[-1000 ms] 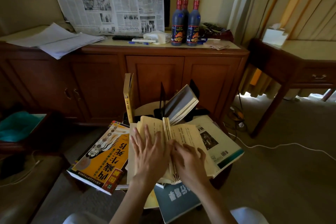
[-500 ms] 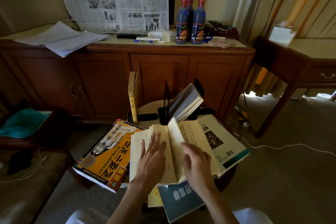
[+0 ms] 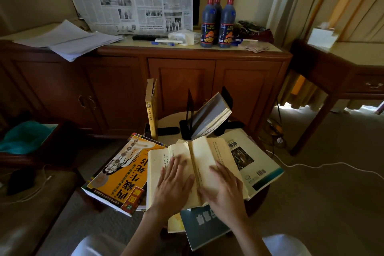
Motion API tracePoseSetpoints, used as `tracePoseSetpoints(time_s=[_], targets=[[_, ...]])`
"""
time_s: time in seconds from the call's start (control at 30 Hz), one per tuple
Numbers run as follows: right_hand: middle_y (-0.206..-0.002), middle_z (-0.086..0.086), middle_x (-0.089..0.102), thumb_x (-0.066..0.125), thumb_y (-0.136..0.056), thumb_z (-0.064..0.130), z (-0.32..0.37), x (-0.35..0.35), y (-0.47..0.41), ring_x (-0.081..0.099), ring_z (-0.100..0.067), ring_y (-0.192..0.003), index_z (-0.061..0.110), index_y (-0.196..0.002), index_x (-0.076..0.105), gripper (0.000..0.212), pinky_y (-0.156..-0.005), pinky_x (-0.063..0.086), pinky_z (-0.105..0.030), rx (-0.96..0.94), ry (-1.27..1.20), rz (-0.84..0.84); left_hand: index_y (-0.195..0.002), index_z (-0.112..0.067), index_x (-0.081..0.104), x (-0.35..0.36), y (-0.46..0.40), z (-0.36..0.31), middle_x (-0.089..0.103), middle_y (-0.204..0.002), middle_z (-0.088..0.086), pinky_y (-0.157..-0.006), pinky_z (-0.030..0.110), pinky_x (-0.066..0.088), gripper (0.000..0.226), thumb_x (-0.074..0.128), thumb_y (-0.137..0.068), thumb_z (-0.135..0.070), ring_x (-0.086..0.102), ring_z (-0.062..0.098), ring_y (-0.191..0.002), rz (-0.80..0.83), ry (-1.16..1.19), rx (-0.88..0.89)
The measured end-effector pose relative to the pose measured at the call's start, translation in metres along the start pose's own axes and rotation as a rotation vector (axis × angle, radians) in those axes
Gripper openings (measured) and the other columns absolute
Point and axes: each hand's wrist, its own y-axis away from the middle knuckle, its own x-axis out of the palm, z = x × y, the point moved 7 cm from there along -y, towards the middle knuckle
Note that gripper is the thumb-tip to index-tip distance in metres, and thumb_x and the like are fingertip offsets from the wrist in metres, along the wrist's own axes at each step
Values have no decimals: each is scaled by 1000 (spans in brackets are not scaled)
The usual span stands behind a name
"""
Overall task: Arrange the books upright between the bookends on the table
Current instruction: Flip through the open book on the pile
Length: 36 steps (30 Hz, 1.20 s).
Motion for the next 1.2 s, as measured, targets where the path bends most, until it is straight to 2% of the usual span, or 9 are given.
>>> tracePoseSetpoints(time_s=[0.27,0.37,0.5,0.6,0.7,0.8,0.97,1.1,1.2], targets=[[-154,7,38,44,-94,58,0,-3,-1,31,-11,-141,26,-149,38,64,-114,29,-37,45,-104,-49,-156,-28,-8,1,1,0,-25,-159,-10,-118,34,-16,81,6,-88,-70,-28,10,-146,31,-26,-17],[-153,6,38,48,-93,60,2,-5,-1,31,-15,-138,30,-150,36,66,-106,27,-24,65,-155,-50,-155,-27,-10,-1,0,-2,-26,-156,-11,-119,35,-15,87,-1,-81,-73,-27,11,-146,53,-8,-28],[-158,1,30,33,-93,68,25,-11,1,9,-17,-147,37,-143,45,60,-121,11,-42,-41,-31,-11,-156,-24,-5,-3,0,-2,-15,-163,-6,-120,34,-14,68,12,-99,-56,-21,10,-148,72,67,-35],[-161,10,13,12,-92,73,25,-7,3,-10,-7,-149,42,-148,32,68,-122,-2,-45,-63,-4,69,-157,-23,-1,-8,-2,-2,-5,-165,-6,-121,35,-11,63,16,-103,-51,-15,8,-149,80,175,-68],[-161,8,18,4,-87,77,11,-2,5,1,-9,-150,36,-149,35,80,-122,8,-48,14,-100,57,-157,-25,1,-8,-7,-2,-6,-165,-7,-121,36,-10,62,21,-104,-49,-17,6,-148,83,177,-67],[-158,5,32,13,-90,74,-5,0,8,22,-15,-147,30,-148,38,77,-120,20,-43,108,-164,-3,-157,-25,-3,-4,-4,-8,-16,-164,-4,-120,36,-14,62,24,-105,-45,-25,12,-147,28,112,-37],[-159,5,25,44,-100,39,-9,-2,13,21,-10,-146,23,-154,25,60,-117,20,-34,73,-103,-111,-153,-28,-18,1,0,-10,-32,-159,-1,-122,41,-13,71,19,-99,-56,-29,21,-147,-50,128,-47],[-153,0,40,53,-96,31,-7,-3,9,31,-19,-144,23,-147,39,54,-117,29,-46,94,-59,-73,-156,-17,-14,-12,-5,-17,-22,-163,4,-120,36,-13,80,42,-102,-40,-20,19,-150,-123,202,-95],[-148,3,45,56,-96,35,-4,-14,3,34,-13,-140,24,-145,44,52,-117,26,-36,135,-115,-28,-156,-17,-13,-18,-8,-25,-14,-165,2,-120,35,-12,81,44,-102,-37,-14,17,-151,-156,242,-82]])
